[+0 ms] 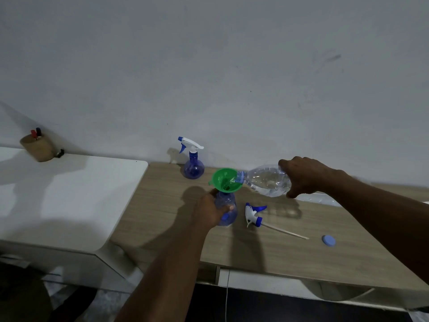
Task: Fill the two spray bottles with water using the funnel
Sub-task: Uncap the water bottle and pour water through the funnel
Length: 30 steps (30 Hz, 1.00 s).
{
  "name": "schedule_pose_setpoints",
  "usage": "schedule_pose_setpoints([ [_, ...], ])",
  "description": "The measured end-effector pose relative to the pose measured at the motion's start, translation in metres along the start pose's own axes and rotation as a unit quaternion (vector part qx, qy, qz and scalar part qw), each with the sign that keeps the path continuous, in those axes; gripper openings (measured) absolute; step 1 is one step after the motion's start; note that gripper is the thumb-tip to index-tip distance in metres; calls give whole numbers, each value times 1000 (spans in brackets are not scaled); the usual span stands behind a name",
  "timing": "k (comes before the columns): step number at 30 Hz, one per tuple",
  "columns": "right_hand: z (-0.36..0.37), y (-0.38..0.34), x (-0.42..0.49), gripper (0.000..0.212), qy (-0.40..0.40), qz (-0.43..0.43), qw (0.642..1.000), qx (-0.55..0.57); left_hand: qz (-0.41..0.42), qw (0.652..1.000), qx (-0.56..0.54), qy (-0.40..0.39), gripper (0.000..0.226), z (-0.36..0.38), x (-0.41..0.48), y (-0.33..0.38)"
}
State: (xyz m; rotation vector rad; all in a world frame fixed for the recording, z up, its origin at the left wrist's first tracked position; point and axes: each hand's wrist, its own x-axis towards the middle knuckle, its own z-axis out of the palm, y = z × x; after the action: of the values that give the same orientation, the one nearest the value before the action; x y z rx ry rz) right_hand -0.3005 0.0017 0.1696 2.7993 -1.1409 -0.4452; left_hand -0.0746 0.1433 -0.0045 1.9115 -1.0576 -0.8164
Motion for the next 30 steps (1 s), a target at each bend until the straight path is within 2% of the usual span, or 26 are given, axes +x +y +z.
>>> schedule_pose_setpoints([
  [13, 5, 2, 2, 67, 11, -3, 1000, 7, 14, 1000, 16, 6, 46, 0, -2, 0],
  [19, 20, 6, 5, 70, 27, 8, 994, 110, 6, 1000, 21, 11, 51, 0, -1, -1],
  [24, 37, 4, -1, 67, 99, 18, 959, 266, 7, 1000, 8, 5, 55, 0, -3, 3],
  [30, 60, 6, -6, 68, 210, 75, 902, 371, 1, 1000, 6, 1, 61, 2, -1, 1],
])
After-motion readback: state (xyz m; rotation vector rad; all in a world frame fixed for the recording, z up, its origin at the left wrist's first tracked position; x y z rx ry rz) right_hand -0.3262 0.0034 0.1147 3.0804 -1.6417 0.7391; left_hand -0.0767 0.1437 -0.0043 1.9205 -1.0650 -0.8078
